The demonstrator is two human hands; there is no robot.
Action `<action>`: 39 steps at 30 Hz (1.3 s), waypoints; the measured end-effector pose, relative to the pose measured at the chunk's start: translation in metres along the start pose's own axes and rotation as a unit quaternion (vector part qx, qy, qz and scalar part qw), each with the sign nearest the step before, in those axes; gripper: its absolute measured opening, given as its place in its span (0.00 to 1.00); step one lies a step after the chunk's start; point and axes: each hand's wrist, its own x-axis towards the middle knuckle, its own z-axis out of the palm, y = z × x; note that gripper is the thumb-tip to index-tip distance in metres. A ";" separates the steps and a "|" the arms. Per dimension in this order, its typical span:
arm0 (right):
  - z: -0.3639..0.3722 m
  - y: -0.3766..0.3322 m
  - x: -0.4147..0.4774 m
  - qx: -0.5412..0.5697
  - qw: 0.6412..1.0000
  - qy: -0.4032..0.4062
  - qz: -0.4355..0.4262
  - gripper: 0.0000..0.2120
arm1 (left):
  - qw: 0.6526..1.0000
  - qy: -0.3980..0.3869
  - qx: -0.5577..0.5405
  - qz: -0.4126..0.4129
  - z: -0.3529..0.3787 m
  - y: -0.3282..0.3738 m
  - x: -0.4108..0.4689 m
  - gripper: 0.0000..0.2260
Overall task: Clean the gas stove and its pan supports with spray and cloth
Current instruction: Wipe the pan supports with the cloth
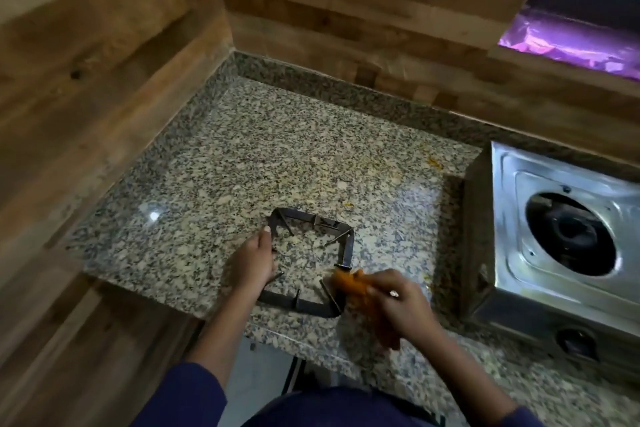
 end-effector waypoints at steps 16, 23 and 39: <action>-0.085 -0.058 0.008 0.335 0.902 0.222 0.158 0.14 | 0.972 0.063 -0.092 0.209 0.029 0.107 -0.080 0.23; -0.163 -0.087 0.007 0.024 0.909 0.404 -0.099 0.12 | 0.940 0.031 -0.139 0.311 0.064 0.186 -0.139 0.21; -0.295 -0.037 -0.029 -0.031 0.884 0.390 -0.255 0.13 | 0.904 0.014 -0.164 0.394 0.187 0.297 -0.225 0.21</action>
